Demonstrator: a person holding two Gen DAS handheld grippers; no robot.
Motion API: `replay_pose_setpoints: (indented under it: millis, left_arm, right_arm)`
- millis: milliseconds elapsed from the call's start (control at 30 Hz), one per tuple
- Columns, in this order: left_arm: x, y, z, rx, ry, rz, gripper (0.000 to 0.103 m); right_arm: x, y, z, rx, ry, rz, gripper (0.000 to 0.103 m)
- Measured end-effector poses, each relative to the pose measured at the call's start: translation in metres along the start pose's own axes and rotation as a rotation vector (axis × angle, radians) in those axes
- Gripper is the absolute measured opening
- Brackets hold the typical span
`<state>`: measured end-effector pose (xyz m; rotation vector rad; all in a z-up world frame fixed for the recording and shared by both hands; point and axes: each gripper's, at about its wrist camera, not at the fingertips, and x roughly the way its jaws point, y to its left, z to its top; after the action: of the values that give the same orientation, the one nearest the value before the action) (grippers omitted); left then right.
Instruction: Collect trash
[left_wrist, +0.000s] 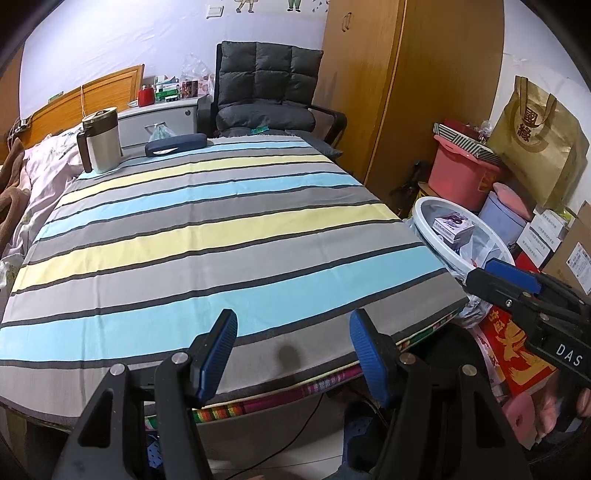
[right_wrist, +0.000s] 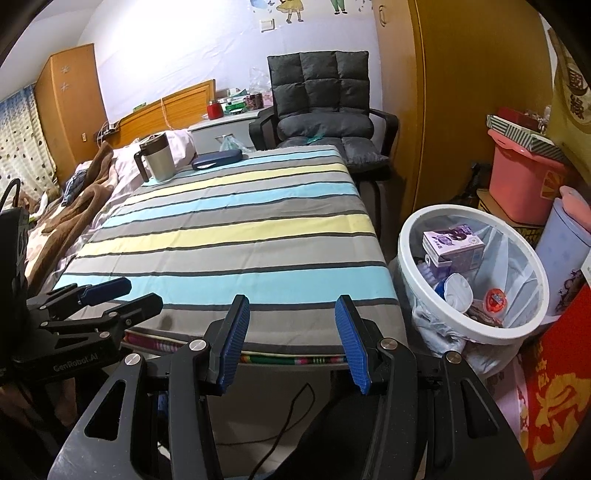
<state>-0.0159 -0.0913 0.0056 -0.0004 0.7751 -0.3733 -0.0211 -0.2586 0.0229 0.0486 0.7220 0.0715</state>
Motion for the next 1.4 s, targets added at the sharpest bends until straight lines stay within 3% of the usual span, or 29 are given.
replay_pose_setpoints:
  millis: [1400]
  left_arm:
    - [0.0009,-0.0097,-0.0011,0.005,0.007,-0.014,0.066]
  right_arm:
    - [0.0006,0.0,-0.0007,0.007,0.007,-0.001,0.051]
